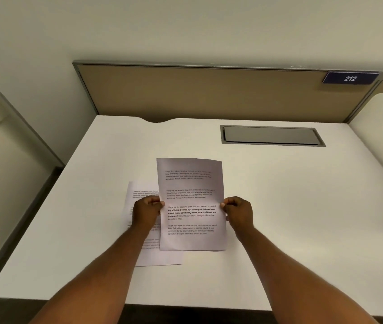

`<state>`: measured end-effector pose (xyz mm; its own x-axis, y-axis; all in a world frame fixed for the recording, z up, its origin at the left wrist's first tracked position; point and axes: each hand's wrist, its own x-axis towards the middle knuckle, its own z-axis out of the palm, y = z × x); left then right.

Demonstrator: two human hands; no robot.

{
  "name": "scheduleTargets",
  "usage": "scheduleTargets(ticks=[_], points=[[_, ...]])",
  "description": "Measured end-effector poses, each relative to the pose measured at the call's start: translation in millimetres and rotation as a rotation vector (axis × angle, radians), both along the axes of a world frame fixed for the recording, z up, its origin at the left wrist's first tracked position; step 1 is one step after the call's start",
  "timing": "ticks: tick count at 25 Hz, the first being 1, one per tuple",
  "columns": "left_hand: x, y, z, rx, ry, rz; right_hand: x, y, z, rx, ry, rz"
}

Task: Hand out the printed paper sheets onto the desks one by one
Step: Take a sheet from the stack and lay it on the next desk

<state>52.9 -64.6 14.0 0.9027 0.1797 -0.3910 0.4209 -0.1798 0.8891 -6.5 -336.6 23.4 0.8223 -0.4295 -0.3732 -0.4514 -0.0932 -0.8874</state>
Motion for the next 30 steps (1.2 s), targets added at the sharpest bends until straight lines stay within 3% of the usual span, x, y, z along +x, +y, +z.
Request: scheduleTargets(ticks=[8,20,30], points=[[-21.3,-105.9,16.9,-0.221,-0.010,0.029,-26.6,-98.7,18.9,-0.017,-0.091,-0.078],[-91.3,-278.6,11.7,-0.241,-0.017,0.063,-86.9,-271.1,17.5,0.015,-0.093,-0.155],[-63.5,-386.3,6.5,-0.232,0.012,-0.113,-99.8,-368.7,18.0,-0.034,-0.089,-0.312]])
